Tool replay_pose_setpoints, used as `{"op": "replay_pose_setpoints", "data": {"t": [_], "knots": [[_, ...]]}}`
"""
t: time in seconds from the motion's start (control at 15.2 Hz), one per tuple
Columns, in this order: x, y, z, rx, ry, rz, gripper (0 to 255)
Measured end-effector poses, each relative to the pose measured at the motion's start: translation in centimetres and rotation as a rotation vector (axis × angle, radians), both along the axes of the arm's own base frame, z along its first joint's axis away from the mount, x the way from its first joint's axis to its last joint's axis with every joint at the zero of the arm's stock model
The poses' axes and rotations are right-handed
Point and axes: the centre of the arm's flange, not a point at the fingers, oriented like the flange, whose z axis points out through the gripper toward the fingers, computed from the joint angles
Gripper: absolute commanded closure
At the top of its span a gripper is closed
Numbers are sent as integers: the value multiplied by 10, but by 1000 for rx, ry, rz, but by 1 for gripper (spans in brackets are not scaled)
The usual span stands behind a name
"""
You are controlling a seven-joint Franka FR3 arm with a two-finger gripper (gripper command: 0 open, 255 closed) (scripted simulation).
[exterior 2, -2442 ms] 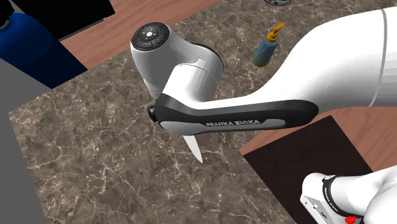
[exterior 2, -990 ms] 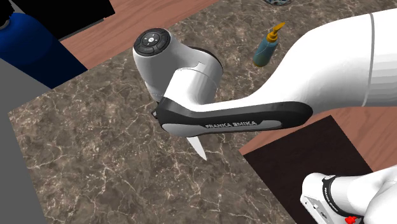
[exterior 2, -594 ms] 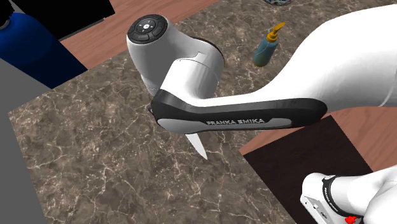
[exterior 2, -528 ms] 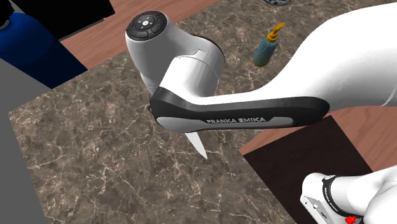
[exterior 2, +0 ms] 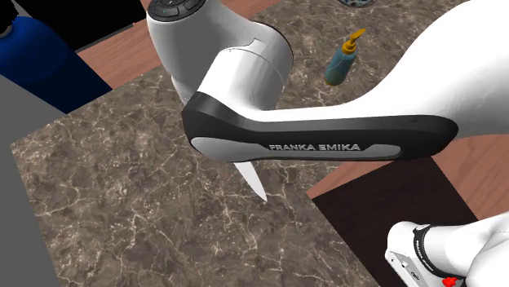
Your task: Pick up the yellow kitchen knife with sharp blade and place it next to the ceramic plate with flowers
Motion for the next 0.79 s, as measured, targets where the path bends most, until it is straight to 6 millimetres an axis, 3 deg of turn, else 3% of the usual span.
{"op": "replay_pose_setpoints", "data": {"t": [0.13, 0.26, 0.79], "knots": [[0, 1, 11, 0, 0, 0, 255], [6, -14, 15, 0, 0, 0, 255], [34, -115, 16, -1, 0, -2, 255]]}}
